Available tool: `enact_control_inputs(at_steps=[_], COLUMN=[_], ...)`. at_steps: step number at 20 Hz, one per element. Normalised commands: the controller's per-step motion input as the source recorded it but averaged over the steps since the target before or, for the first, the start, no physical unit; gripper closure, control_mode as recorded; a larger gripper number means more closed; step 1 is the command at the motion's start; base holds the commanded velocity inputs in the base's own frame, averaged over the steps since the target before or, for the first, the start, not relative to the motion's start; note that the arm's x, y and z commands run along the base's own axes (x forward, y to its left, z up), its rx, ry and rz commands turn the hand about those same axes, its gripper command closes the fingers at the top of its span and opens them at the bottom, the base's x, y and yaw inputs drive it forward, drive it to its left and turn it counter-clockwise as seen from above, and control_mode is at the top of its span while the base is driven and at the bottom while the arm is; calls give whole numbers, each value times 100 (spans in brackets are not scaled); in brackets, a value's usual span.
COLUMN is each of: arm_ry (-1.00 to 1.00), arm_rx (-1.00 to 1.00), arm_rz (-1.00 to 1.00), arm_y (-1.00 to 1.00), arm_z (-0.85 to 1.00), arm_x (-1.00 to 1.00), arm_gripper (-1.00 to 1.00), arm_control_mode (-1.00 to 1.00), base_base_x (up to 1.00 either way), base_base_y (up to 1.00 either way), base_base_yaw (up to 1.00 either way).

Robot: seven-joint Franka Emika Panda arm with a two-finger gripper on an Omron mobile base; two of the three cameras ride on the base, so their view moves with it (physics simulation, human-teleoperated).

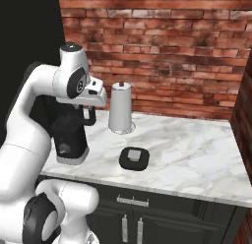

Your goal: Close the lid blender by securely placing the lid on top.

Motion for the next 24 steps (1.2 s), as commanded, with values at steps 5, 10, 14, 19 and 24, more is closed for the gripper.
enact_control_inputs(at_steps=[5,10,14,19,24], arm_ry=[0,-10,-1,6,7], arm_rx=[0,-1,5,4,0], arm_rz=[0,-2,-16,-13,-3], arm_y=[0,-17,-98,-90,-51], arm_z=[-2,-17,-34,-69,-74], arm_x=[-6,-38,-21,0,15], arm_gripper=[-100,-100,-100,-100,-100], arm_control_mode=[-100,-100,-100,-100,-100], base_base_x=[0,0,0,0,0], base_base_y=[0,0,0,0,0], base_base_yaw=[0,0,0,0,0])
